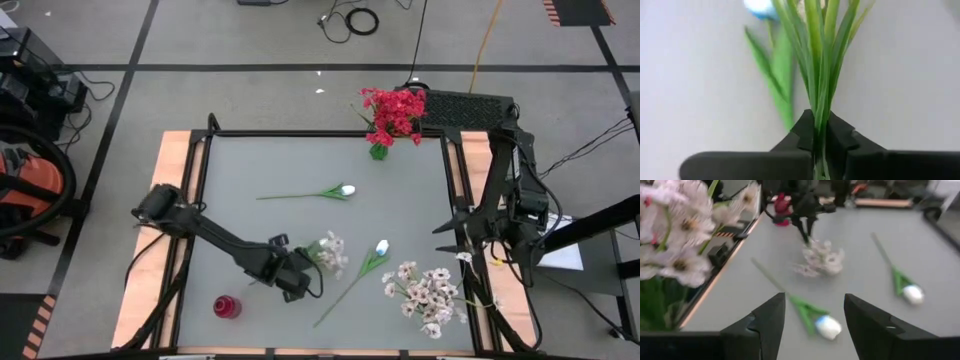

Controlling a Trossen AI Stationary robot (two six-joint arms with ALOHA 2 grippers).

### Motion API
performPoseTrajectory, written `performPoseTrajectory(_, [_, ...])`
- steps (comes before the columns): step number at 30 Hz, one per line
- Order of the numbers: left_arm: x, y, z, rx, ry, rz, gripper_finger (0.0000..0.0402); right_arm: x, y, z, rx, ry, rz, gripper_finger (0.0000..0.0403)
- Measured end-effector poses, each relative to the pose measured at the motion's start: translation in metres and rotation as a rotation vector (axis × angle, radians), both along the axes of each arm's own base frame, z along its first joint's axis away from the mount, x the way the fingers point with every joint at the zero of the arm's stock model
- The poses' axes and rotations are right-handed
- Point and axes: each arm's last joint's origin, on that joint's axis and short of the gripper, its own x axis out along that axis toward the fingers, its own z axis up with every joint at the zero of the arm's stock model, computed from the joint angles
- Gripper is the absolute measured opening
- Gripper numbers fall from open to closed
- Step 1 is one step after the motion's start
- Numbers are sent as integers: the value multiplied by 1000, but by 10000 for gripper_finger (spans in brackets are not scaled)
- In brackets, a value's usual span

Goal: Sort flowers into vase by color
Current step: Put the white flowers into the transparent vase

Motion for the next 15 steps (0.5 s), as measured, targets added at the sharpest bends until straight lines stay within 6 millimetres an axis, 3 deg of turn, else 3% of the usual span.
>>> performPoseTrajectory(10, [-19,12,61,-19,-166,42,37,2,3,5,-10,-51,-10,178])
performPoseTrajectory(15, [1,21,95,62,-519,40,38,4,0,8,-59,-138,-92,170])
